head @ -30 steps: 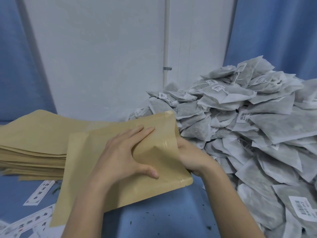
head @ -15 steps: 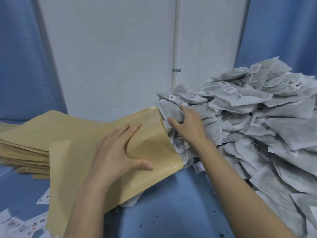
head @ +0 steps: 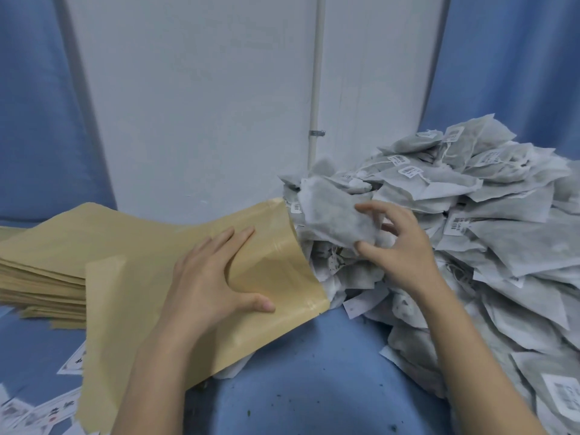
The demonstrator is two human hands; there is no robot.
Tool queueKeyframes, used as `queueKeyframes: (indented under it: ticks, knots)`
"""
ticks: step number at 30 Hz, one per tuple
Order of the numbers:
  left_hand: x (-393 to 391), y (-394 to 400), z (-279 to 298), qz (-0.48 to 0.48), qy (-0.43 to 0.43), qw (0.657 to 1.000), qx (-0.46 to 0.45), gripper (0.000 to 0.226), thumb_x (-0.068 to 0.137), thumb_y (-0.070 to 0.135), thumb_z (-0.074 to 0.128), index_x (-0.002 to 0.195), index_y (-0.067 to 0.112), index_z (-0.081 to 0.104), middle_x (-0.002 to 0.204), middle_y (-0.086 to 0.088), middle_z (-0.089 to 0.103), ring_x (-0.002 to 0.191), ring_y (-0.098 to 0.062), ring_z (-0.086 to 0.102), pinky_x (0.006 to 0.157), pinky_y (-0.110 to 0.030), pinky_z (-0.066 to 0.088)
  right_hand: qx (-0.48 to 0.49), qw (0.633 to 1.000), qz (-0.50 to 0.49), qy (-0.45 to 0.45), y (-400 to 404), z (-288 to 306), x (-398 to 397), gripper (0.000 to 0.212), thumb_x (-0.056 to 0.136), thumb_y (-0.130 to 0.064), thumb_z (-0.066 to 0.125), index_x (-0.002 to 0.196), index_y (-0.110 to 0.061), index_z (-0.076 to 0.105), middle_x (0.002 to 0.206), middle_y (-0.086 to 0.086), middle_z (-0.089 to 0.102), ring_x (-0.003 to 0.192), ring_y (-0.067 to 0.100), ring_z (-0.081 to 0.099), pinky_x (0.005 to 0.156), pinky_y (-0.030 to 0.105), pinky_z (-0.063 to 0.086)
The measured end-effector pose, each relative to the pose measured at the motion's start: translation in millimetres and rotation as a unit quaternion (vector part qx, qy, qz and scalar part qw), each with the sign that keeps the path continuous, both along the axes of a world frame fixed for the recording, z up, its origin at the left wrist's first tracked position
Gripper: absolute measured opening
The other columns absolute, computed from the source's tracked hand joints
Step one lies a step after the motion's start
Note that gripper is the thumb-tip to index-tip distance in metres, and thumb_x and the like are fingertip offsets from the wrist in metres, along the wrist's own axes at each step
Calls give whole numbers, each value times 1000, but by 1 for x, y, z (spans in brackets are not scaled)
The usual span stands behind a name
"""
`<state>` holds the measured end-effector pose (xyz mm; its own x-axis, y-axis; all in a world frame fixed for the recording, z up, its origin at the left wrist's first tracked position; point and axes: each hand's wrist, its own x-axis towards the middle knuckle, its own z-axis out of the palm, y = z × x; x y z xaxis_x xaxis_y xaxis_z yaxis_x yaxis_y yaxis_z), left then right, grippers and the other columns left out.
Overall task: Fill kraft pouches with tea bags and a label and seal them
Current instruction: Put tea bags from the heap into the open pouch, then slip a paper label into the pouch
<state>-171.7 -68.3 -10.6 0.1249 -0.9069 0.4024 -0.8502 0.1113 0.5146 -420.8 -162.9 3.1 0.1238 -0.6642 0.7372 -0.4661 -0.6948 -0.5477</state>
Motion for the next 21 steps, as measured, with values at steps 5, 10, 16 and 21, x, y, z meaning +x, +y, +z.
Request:
queueKeyframes:
  ticks: [5, 10, 16, 21]
  knots:
    - [-15, 6, 8, -62, 17, 997, -34, 108, 35, 59, 84, 125, 65, 25, 151, 20, 27, 140, -5, 21, 116, -34, 16, 2, 980, 94, 177, 27, 13, -16, 57, 58, 4, 69, 105, -29, 69, 116, -21, 59, 118, -3, 45, 97, 6, 30]
    - [-41, 9, 8, -146, -63, 987, -13, 110, 42, 62, 82, 131, 61, 17, 153, 19, 22, 141, -3, 19, 116, -27, 11, 79, 952, 175, 240, 48, 20, 5, 26, 70, 2, 72, 79, -21, 72, 81, -17, 66, 78, -4, 57, 72, 14, 44]
    - [-55, 27, 15, -207, -41, 977, -34, 110, 44, 53, 87, 140, 46, 33, 147, 20, 35, 134, 1, 29, 114, -25, 20, 252, 956, 75, 129, 58, 25, 33, 25, 96, 4, 34, 118, 2, 46, 93, 12, 54, 83, 18, 53, 68, 12, 35]
    - [-54, 52, 15, -256, -34, 966, -32, 97, 47, 43, 90, 130, 53, 41, 132, 34, 42, 124, 11, 35, 107, -13, 23, 343, 905, 57, 244, 101, 5, 65, 45, 91, 1, 44, 134, -6, 33, 136, 14, 45, 114, 3, 49, 90, 3, 38]
